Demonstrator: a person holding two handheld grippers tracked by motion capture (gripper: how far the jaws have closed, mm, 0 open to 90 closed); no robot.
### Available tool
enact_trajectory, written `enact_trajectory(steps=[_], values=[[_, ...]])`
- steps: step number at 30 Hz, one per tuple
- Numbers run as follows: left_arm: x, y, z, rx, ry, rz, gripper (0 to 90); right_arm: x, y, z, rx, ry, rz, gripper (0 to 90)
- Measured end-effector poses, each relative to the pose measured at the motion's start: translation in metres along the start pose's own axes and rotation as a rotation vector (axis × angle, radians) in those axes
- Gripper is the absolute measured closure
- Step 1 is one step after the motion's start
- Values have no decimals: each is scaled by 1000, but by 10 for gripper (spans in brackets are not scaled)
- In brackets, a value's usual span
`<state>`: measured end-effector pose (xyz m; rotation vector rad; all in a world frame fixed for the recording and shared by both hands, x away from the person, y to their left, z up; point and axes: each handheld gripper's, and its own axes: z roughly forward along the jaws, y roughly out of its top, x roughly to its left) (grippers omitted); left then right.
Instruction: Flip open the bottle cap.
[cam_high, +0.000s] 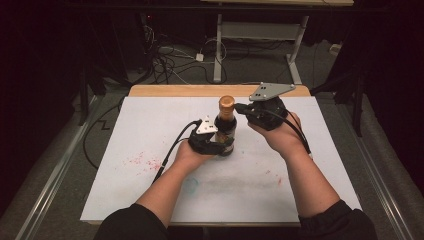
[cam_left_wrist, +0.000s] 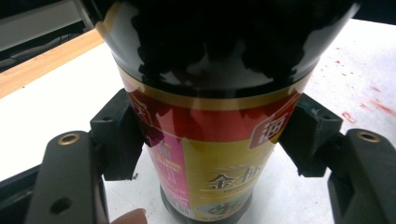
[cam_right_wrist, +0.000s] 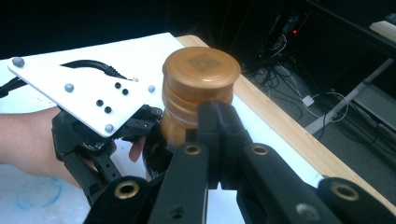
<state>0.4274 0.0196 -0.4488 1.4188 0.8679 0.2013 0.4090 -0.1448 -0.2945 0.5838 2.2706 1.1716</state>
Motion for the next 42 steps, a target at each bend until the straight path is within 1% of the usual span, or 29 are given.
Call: enact_trajectory(steps=[5, 7, 14, 27, 42], values=[[0, 0, 0, 0, 1, -3, 291, -1, 4, 0, 6, 2, 4, 900], [0, 0, 0, 0, 2, -6, 291, -2, 4, 0, 0, 9, 8, 900], [0, 0, 0, -3, 3, -13, 291, -2, 3, 2, -26, 9, 30, 900], [1, 0, 0, -1, 4, -7, 290, 0, 1, 2, -52, -2, 37, 900], [2, 0, 0, -4, 1, -12, 290, 1, 1, 4, -73, -22, 43, 900]])
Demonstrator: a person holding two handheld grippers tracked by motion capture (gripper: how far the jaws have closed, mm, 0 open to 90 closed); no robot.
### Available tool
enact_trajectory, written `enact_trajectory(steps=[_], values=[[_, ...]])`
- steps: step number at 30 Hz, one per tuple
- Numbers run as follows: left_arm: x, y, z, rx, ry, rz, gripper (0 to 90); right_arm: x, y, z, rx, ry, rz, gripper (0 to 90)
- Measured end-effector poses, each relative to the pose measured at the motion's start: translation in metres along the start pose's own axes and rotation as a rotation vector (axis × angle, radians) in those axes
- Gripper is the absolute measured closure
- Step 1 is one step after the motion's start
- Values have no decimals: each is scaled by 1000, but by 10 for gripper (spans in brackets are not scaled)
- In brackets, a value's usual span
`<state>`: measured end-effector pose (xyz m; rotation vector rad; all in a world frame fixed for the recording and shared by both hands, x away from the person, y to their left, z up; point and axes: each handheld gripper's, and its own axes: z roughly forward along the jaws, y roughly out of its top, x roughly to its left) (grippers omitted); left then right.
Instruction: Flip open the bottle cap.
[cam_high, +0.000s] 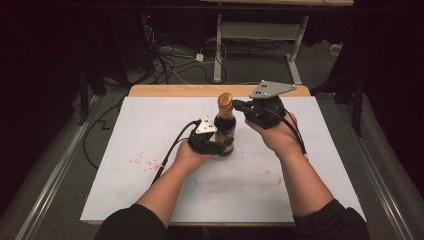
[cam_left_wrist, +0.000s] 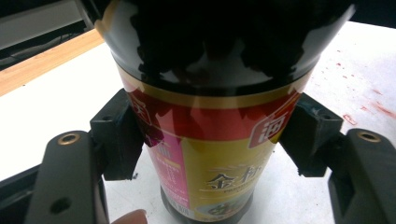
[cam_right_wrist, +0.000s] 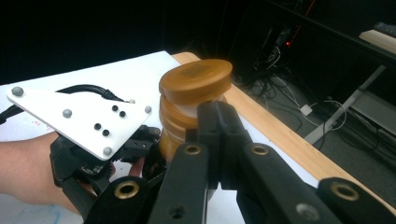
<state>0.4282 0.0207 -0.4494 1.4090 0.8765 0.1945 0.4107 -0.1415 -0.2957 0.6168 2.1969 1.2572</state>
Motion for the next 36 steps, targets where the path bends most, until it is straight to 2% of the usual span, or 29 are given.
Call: enact_trajectory(steps=[23, 33, 36], values=[[0, -1, 0, -8, -2, -2, 290, 1, 2, 1, -33, -26, 7, 900], [0, -1, 0, -9, -3, 5, 290, 4, 10, 1, -51, -31, -5, 900], [0, -1, 0, -9, -3, 6, 290, 7, 15, 0, -68, -19, -16, 900]])
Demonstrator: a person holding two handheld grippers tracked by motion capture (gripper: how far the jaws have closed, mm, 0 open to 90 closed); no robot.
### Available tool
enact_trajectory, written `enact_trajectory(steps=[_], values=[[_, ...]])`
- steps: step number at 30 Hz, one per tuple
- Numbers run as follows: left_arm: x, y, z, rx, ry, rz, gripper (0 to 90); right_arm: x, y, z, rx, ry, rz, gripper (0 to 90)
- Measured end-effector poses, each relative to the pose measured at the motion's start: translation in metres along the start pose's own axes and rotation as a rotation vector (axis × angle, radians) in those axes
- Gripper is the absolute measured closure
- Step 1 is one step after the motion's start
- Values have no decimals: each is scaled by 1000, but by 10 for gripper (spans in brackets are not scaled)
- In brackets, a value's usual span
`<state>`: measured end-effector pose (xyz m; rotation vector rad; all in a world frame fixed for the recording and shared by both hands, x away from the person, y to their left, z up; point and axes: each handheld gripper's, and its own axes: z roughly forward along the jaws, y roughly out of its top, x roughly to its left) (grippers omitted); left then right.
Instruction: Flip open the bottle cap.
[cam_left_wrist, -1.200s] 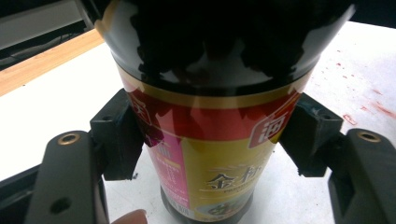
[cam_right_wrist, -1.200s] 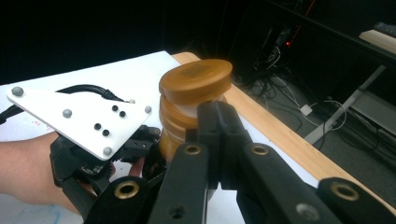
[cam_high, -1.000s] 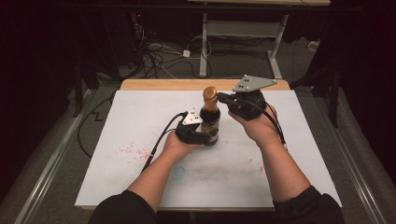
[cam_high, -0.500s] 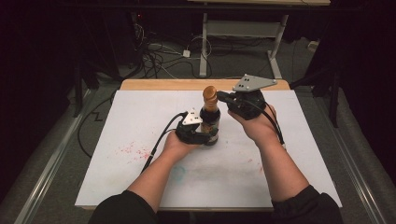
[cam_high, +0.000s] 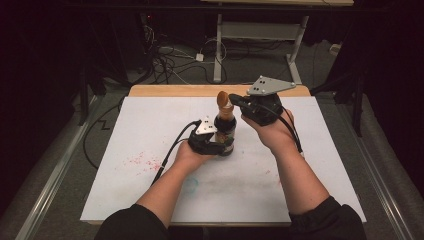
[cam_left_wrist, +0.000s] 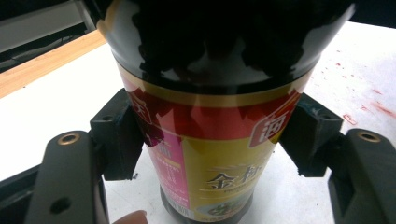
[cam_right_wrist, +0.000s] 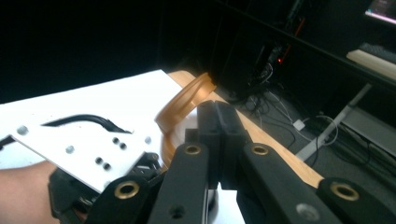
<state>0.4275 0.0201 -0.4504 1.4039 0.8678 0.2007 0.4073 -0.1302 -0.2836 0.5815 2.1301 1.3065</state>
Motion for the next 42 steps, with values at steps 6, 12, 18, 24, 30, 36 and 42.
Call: enact_trajectory(steps=[6, 12, 18, 24, 30, 36, 42], values=[[0, 0, 0, 0, 0, -3, 289, 11, 10, 3, -17, 31, -24, 900], [0, 0, 0, -4, -1, -12, 289, 10, 8, 3, -15, 31, -17, 900], [1, 0, 0, -9, -2, -17, 288, 3, 2, -2, -14, 19, 2, 900], [2, 0, 0, -9, -6, -13, 288, -2, -5, -6, -9, 8, 17, 900], [2, 0, -1, 0, -6, -6, 287, -7, -14, -11, -8, -11, 35, 900], [2, 0, -1, -7, -4, -15, 285, -13, -28, -15, 2, -22, 61, 900], [2, 0, -1, -6, -3, -17, 284, -16, -46, -12, 18, -25, 91, 900]])
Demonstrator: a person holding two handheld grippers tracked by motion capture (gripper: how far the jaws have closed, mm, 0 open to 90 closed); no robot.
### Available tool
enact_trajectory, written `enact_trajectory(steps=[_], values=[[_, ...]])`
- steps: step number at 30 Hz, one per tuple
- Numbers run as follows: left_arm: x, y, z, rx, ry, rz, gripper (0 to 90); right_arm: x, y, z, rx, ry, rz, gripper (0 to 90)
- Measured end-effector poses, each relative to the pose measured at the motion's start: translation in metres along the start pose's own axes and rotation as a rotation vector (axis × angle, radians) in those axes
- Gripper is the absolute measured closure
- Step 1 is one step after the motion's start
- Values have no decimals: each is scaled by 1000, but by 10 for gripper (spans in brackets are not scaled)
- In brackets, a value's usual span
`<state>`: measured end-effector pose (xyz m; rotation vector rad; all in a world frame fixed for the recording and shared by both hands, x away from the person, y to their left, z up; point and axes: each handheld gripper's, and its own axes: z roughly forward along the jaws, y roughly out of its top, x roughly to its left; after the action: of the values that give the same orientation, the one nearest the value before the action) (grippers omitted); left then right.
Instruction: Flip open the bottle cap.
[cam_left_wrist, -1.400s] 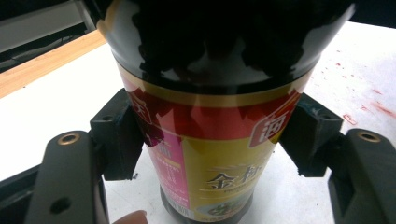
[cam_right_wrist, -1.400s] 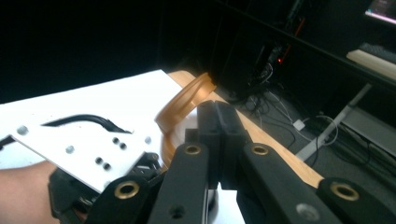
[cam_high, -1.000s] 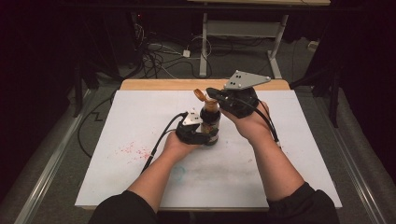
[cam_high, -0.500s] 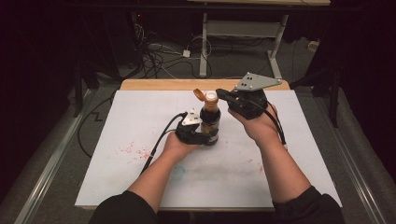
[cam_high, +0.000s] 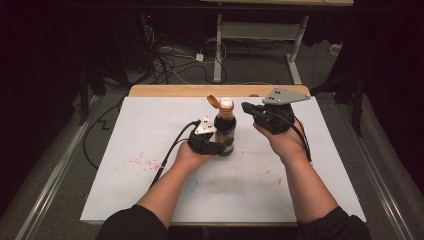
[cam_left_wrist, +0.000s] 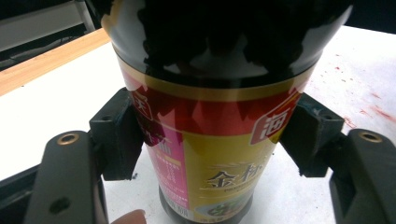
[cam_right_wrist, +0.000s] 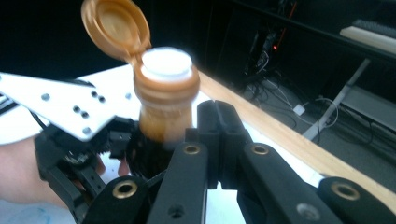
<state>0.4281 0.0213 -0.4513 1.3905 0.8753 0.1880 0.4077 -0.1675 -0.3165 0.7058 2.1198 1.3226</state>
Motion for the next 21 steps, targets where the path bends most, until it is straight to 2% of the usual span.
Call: enact_trajectory(steps=[5, 6, 11, 15, 21], values=[[0, 0, 0, 0, 0, -1, 284, -2, -15, 4, 13, 19, 34, 898], [0, 0, 0, 0, 0, -1, 284, -3, -18, 5, 20, 22, 42, 855], [0, 0, 0, 1, 4, -1, 283, -3, -32, 10, 48, 30, 70, 768], [-1, 0, 0, 1, 7, -2, 282, -3, -45, 15, 75, 22, 91, 616], [-1, 0, 0, 0, 9, -5, 281, -4, -68, 23, 124, 41, 139, 392]])
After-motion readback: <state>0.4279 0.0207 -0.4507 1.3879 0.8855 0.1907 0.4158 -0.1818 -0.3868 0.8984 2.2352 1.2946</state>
